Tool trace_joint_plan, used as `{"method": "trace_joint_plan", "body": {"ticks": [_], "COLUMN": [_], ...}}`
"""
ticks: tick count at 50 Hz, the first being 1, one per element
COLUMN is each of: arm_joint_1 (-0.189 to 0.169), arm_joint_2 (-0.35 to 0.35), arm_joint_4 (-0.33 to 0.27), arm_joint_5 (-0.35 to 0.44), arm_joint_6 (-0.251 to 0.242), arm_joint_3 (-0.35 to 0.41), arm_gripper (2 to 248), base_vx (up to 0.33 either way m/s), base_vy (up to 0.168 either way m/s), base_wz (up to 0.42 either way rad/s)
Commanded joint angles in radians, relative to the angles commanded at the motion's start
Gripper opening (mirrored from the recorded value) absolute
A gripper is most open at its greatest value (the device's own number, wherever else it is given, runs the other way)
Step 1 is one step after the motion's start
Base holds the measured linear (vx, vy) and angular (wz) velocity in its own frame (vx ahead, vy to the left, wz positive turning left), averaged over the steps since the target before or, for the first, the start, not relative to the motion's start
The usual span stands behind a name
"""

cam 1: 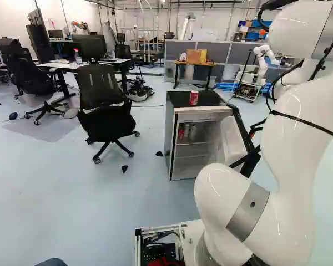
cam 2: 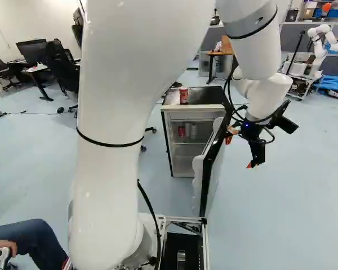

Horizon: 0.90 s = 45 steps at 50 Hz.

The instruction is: Grab a drink from the fridge

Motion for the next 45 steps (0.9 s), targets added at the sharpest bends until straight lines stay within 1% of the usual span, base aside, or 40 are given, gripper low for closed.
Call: {"method": "trace_joint_plan", "body": {"ticks": [20,45], "arm_joint_1": [0.026,0.096], "arm_joint_2": [0.069,0.134], "arm_joint_4": [0.000,0.000], "arm_joint_5": [0.000,0.000], "arm_joint_6": [0.000,0.000], "arm_joint_3": [0.100,0.192], "arm_gripper": [247,247], "base_vx": [0.000,0.000], "base_vy": [0.000,0.000], "base_wz": [0.000,0.000]}}
